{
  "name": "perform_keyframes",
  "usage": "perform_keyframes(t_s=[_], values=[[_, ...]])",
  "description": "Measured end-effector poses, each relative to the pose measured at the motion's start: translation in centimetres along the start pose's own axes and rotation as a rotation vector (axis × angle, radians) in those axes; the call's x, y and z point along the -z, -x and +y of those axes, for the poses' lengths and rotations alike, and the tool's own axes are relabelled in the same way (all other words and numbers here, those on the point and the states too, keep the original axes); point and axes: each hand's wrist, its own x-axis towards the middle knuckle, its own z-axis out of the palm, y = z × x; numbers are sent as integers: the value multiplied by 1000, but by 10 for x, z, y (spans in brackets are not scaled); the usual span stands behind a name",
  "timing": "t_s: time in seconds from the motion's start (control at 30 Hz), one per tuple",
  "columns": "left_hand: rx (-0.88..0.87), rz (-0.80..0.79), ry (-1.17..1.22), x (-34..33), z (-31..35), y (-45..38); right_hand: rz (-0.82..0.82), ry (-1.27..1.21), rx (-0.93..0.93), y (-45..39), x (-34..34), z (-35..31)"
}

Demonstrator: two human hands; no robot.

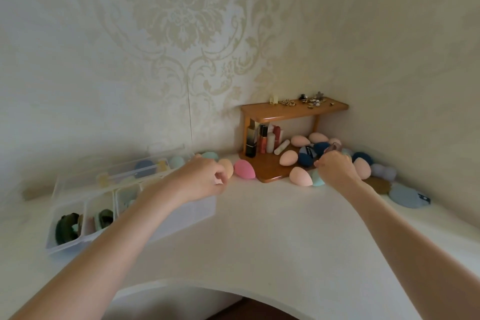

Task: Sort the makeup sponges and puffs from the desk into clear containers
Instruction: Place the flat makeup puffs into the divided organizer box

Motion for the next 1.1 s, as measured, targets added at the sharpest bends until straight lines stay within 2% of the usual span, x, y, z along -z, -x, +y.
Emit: perform_keyframes(t_s=[0.07, 0.2, 0.33, 0.47, 0.63, 0.93, 1.1], values=[[-5, 0, -46, -2, -2, 3, 46, -41, 31, 4, 4, -1], [-47, 93, -49, -14, -1, 15, 295, -59, 239, 13, 8, -16], [-167, 226, -20, -30, 9, 28, 259, -186, 372, 29, 9, -42], [-422, 384, -53, -45, 19, 36, 205, -197, 432, 42, -2, -56], [-502, 394, 54, -48, 38, 29, 112, -198, 421, 46, -10, -54], [-589, 440, 107, -64, 79, -8, 77, -422, 359, 60, 18, -48], [-585, 421, 115, -71, 101, -29, 213, -585, 244, 63, 39, -32]])
